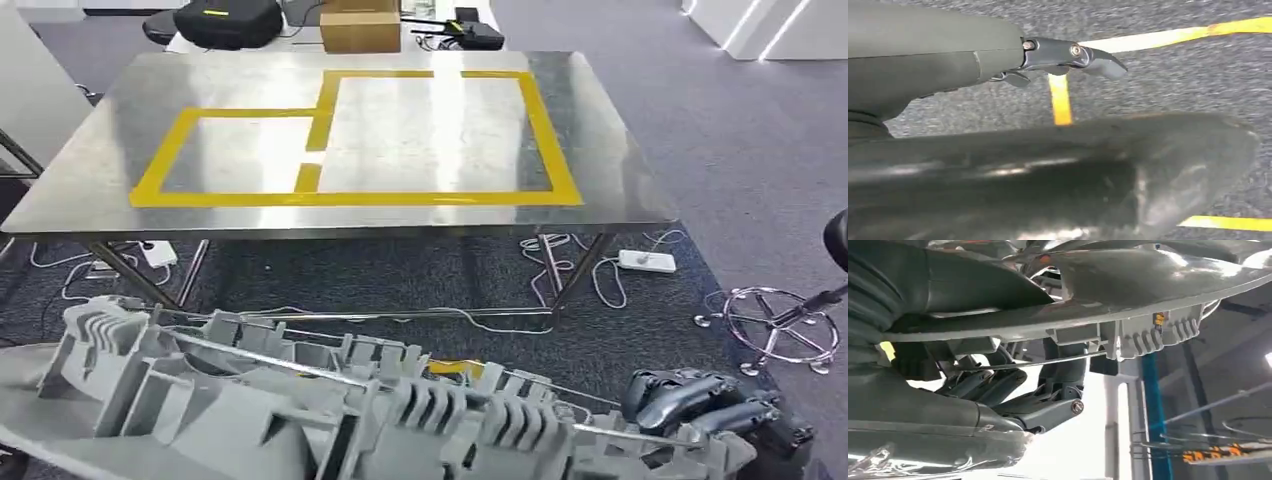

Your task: Take the parts from the cabinet and place them on the table.

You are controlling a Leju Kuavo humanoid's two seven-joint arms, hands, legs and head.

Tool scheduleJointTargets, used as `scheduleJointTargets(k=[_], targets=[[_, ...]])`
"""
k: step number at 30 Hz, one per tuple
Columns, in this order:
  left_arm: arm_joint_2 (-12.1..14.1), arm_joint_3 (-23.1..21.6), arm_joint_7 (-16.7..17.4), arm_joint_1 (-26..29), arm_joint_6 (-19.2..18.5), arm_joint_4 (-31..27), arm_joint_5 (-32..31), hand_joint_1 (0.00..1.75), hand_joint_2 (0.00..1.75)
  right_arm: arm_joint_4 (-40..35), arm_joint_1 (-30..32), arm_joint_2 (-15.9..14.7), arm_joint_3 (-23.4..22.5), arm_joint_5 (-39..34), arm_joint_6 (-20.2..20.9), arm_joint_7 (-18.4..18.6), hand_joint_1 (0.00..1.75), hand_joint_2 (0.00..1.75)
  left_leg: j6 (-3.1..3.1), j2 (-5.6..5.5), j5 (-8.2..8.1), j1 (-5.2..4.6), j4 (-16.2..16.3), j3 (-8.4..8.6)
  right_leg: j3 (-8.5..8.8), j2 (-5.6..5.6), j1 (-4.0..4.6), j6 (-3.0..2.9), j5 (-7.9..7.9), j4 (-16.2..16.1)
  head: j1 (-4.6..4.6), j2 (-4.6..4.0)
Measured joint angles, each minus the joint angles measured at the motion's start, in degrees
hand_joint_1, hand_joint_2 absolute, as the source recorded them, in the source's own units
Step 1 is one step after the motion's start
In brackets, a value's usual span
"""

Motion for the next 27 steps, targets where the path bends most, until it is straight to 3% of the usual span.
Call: scheduleJointTargets(k=[3, 4, 5, 6, 8, 9, 10, 11, 12, 13, 14, 15, 16, 18, 19, 20, 21, 23, 24, 25, 26, 27], targets=[[-0.1, 0.0, 0.0, -0.1, 0.0, 0.0, 0.0, 0.0, 0.0, -0.8, 0.2, 0.0, 0.0, 0.0, 0.1, -0.1, 1.75, 1.75, -1.18, 0.13, 0.07, 0.03, -0.5, 0.99, 1.1, 0.19, 0.15, -1.11, 0.73, -0.7, -0.09, 0.0], [-0.1, 0.0, 0.0, -0.2, 0.0, 0.0, 0.0, 0.0, 0.0, -1.1, 0.3, 0.0, 0.0, 0.0, 0.1, -0.1, 1.75, 1.75, -1.36, 0.14, -0.15, 0.09, 0.1, 0.77, 1.85, 0.21, -0.33, -1.22, 0.75, -1.1, -0.13, 0.02], [-0.3, 0.0, 0.0, -0.3, 0.0, 0.0, 0.0, 0.0, 0.0, -1.3, 0.3, 0.0, -0.1, 0.0, 0.1, -0.1, 1.75, 1.75, -1.51, 0.18, 0.08, 0.03, 2.7, -0.45, 2.51, 0.15, -0.34, -1.52, 0.53, -1.5, -0.35, 0.0], [-0.4, 0.0, 0.0, -0.4, 0.0, 0.0, 0.0, 0.0, 0.0, -1.4, 0.3, 0.0, -0.1, 0.0, 0.2, -0.1, 1.75, 1.75, -1.71, 0.18, -0.45, 0.08, 6.5, -2.75, 2.89, 0.06, -0.35, -1.86, 0.28, -1.7, -0.5, 0.0], [-0.4, -0.1, 0.0, -0.4, 0.0, 0.0, 0.1, 0.0, 0.0, -1.4, 0.4, 0.0, -0.1, 0.1, 0.2, 0.0, 1.75, 1.75, -2.18, 0.18, -4.3, 0.13, 13.9, -8.2, 3.51, 0.09, -0.35, -2.05, -0.49, -1.7, -0.48, 0.0], [-0.5, -0.1, 0.0, -0.2, 0.0, 0.0, 0.1, 0.0, 0.0, -1.4, 0.5, 0.0, -0.1, 0.2, 0.2, 0.0, 1.75, 1.75, -2.29, 0.18, -5.98, 0.13, 15.9, -10.26, 3.99, 0.2, -0.35, -2.07, -0.96, -1.7, -0.53, 0.0], [-0.5, -0.1, 0.0, -0.1, 0.0, 0.0, 0.1, 0.0, 0.0, -1.4, 0.7, 0.0, -0.1, 0.2, 0.1, 0.1, 1.75, 1.75, -2.28, 0.18, -6.02, 0.13, 15.7, -11.26, 4.65, 0.32, -0.38, -2.03, -1.47, -1.7, -0.5, 0.0], [-0.4, -0.1, 0.0, 0.0, 0.0, 0.0, 0.1, 0.0, 0.0, -1.4, 0.7, 0.0, -0.1, 0.2, 0.1, 0.1, 1.75, 1.75, -2.23, 0.19, -4.34, 0.13, 13.9, -11.23, 5.5, 0.42, -0.44, -1.94, -2.08, -1.7, -0.48, 0.0], [-0.4, -0.1, 0.0, 0.0, 0.0, 0.0, 0.1, 0.0, 0.0, -1.4, 0.7, 0.0, -0.1, 0.2, 0.1, 0.1, 1.75, 1.75, -2.23, 0.2, -1.26, 0.14, 10.4, -10.41, 6.44, 0.43, -0.54, -1.76, -2.73, -1.7, -0.53, 0.0], [-0.4, -0.1, 0.0, 0.0, 0.0, 0.0, 0.1, 0.0, 0.0, -1.4, 0.7, 0.0, -0.1, 0.2, 0.1, 0.1, 1.75, 1.75, -2.28, 0.23, 2.43, 0.17, 6.3, -9.29, 7.36, 0.42, -0.64, -1.51, -3.38, -1.8, -0.46, 0.0], [-0.4, -0.1, 0.0, 0.2, 0.0, 0.0, 0.1, 0.0, 0.0, -1.4, 0.7, 0.0, -0.1, 0.2, 0.1, 0.1, 1.75, 1.75, -2.46, 0.43, 7.11, 0.36, 2.2, -8.6, 7.35, 0.44, -0.5, -1.05, -4.12, -1.8, -0.65, 0.0], [-0.5, -0.2, 0.1, 0.2, 0.0, 0.0, 0.1, 0.0, 0.0, -1.4, 0.7, 0.0, -0.1, 0.2, 0.1, 0.1, 1.75, 1.75, -1.99, 0.72, 6.18, 0.35, 0.6, -8.81, 8.05, 0.51, -0.28, -0.69, -4.74, -1.1, -0.96, 0.0], [-0.5, -0.2, 0.2, 0.1, 0.0, 0.0, 0.1, 0.0, 0.0, -1.5, 0.8, 0.0, -0.1, 0.2, 0.1, 0.1, 1.75, 1.75, -1.41, 0.58, 6.05, 0.21, 0.8, -8.59, 7.79, 0.57, -0.17, -0.31, -5.22, -1.7, -0.79, 0.0], [-0.5, -0.2, 0.1, 0.2, 0.0, 0.0, 0.1, 0.0, 0.0, -1.6, 0.8, 0.0, -0.1, 0.3, 0.1, 0.2, 1.75, 1.75, -0.54, 0.52, 6.23, 0.32, 0.7, -8.46, 9.07, 0.54, -0.14, 0.3, -5.1, -2.0, -0.61, 0.0], [-0.5, -0.2, 0.1, 0.1, 0.0, 0.0, 0.1, 0.0, 0.0, -1.6, 0.7, 0.0, -0.1, 0.3, 0.1, 0.2, 1.75, 1.75, -0.14, 0.37, 6.24, 0.51, 0.7, -7.86, 8.74, 0.5, -0.25, 0.54, -5.24, -1.7, -0.44, 0.02], [-0.5, -0.2, 0.1, 0.1, 0.0, 0.0, 0.1, 0.0, 0.0, -1.6, 0.7, 0.0, -0.1, 0.3, 0.1, 0.2, 1.75, 1.75, 0.33, 0.38, 5.89, 0.52, 0.5, -7.25, 7.91, 0.24, -0.28, 0.76, -5.12, 0.7, -0.42, 0.0], [-0.5, -0.2, 0.1, 0.1, 0.0, 0.0, 0.1, 0.0, 0.0, -1.6, 0.7, 0.0, -0.1, 0.3, 0.1, 0.1, 1.75, 1.75, 0.68, 0.39, 5.54, 0.52, 0.5, -6.93, 5.82, 0.17, -0.27, 1.04, -5.69, 4.3, -0.31, 0.02], [-0.3, -0.3, 0.1, 0.1, 0.0, 0.0, 0.1, 0.0, 0.0, -1.6, 0.7, 0.0, -0.1, 0.3, 0.0, 0.1, 1.75, 1.75, 0.86, 0.4, 4.68, 0.46, 0.5, -6.26, -0.04, 0.16, -0.37, 1.47, -9.76, 13.0, 0.0, 0.0], [-0.3, -0.3, 0.1, 0.1, 0.0, 0.0, 0.1, 0.0, 0.0, -1.6, 0.7, 0.0, -0.1, 0.3, 0.0, 0.1, 1.75, 1.75, 0.88, 0.39, 4.2, 0.44, 0.5, -5.73, -2.32, 0.16, -0.36, 1.49, -11.64, 15.8, -0.02, 0.02], [-0.3, -0.3, 0.1, 0.2, 0.0, 0.0, 0.1, 0.0, 0.0, -1.6, 0.7, 0.0, -0.1, 0.3, 0.0, 0.0, 1.75, 1.75, 0.87, 0.37, 3.71, 0.43, 0.5, -5.07, -3.4, 0.16, -0.36, 1.44, -11.93, 16.2, 0.02, 0.0], [-0.3, -0.4, 0.1, 0.2, 0.0, 0.0, 0.1, 0.0, 0.0, -1.6, 0.7, 0.0, -0.1, 0.3, 0.0, 0.0, 1.75, 1.75, 0.81, 0.27, 3.15, 0.44, 0.5, -4.3, -3.43, 0.16, -0.36, 1.32, -10.76, 14.6, 0.0, 0.0], [-0.3, -0.3, 0.1, 0.2, 0.0, 0.0, 0.1, 0.0, 0.0, -1.6, 0.7, 0.0, -0.1, 0.3, 0.0, 0.0, 1.75, 1.75, 0.72, 0.19, 2.57, 0.45, 0.5, -3.36, -2.5, 0.15, -0.36, 1.14, -8.11, 11.0, 0.02, 0.0]])
